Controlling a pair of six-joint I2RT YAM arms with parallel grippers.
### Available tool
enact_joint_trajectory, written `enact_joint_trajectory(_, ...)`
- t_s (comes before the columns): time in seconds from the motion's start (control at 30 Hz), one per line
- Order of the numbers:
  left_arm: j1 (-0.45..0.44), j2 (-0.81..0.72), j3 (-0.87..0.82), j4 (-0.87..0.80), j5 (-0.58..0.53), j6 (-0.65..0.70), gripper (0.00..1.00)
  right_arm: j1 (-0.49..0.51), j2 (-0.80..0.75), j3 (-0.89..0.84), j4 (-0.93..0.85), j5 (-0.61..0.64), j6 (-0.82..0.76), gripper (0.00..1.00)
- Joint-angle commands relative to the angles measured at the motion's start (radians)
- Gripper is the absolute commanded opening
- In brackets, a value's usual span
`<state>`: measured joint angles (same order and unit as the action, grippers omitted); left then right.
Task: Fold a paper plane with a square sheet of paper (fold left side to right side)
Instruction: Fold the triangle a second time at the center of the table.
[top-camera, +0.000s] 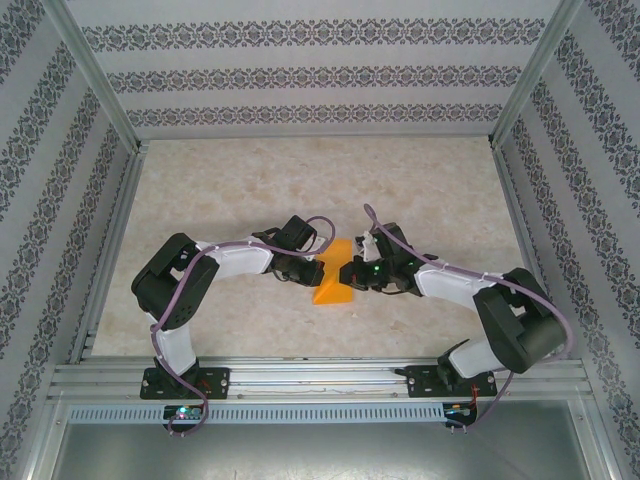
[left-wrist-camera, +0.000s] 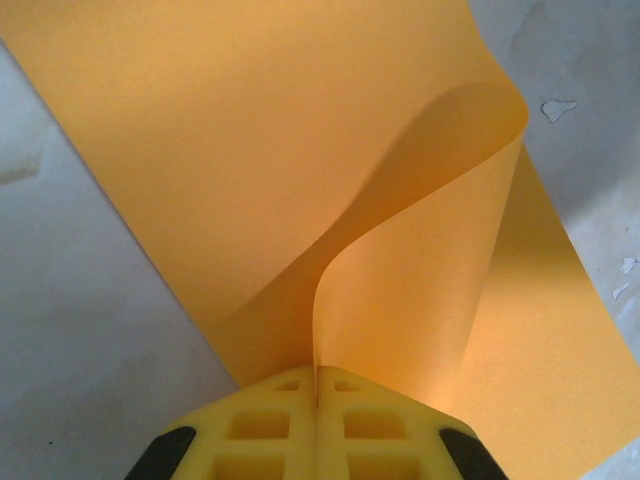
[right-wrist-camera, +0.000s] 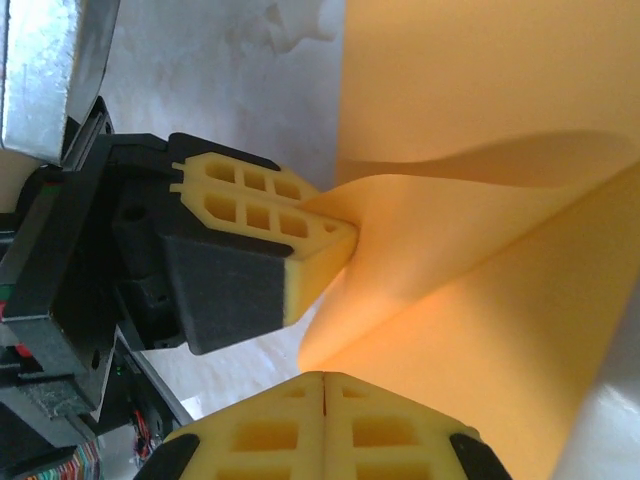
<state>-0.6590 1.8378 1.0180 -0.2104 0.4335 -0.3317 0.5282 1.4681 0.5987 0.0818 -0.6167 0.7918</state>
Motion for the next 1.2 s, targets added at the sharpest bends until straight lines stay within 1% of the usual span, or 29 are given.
enact_joint_trajectory(0.0, 0.009, 0.035, -0.018, -0.021, -0.028, 0.028, 0.01, 0.022, 0.048, 0.015, 0.089, 0.02, 0.051, 0.0)
enact_joint_trajectory(0.27, 0.009, 0.037, -0.013, -0.023, -0.028, 0.029, 0.01, 0.047, 0.131, 0.045, 0.123, 0.034, 0.052, 0.0)
enact_joint_trajectory(0.67, 0.009, 0.035, -0.009, -0.029, -0.028, 0.031, 0.01, 0.051, 0.188, 0.07, 0.127, 0.04, 0.04, 0.0)
enact_joint_trajectory(1.17, 0.009, 0.044, -0.005, -0.037, -0.038, 0.036, 0.01, 0.049, 0.227, 0.052, 0.075, 0.084, 0.012, 0.0)
